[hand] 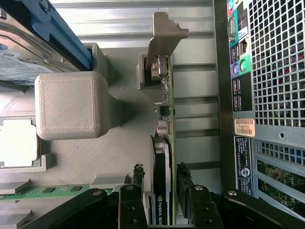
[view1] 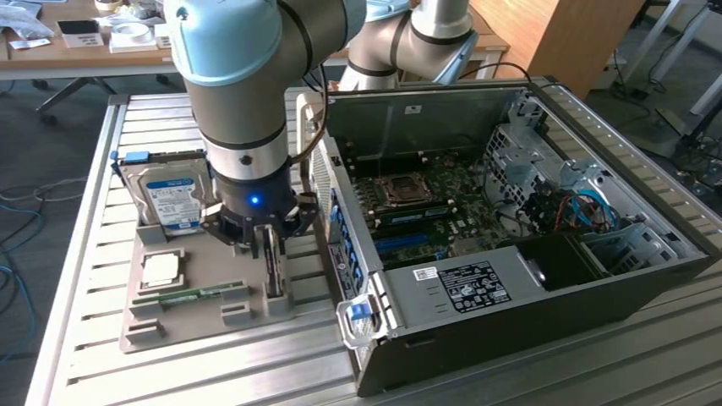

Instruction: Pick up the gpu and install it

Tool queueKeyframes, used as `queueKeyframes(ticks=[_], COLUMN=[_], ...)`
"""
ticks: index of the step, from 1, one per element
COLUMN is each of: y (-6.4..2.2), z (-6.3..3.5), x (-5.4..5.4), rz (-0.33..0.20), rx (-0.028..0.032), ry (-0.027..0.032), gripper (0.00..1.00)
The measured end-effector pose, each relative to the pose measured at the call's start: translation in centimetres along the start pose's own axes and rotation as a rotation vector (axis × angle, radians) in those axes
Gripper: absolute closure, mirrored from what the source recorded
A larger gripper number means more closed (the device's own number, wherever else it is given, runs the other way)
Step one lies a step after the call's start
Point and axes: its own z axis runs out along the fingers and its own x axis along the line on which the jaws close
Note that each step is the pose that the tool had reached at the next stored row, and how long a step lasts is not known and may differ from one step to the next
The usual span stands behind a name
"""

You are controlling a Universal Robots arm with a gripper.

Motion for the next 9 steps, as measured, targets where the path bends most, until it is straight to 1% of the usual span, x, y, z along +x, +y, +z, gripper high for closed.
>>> queueKeyframes(ticks=[5,9], y=[0.00,-0.03], z=[0.06,0.35], x=[-0.01,0.01], rz=[0.000,0.000], rx=[-0.0004,-0.0003], ry=[-0.0004,-0.0003], gripper=[0.58,0.58])
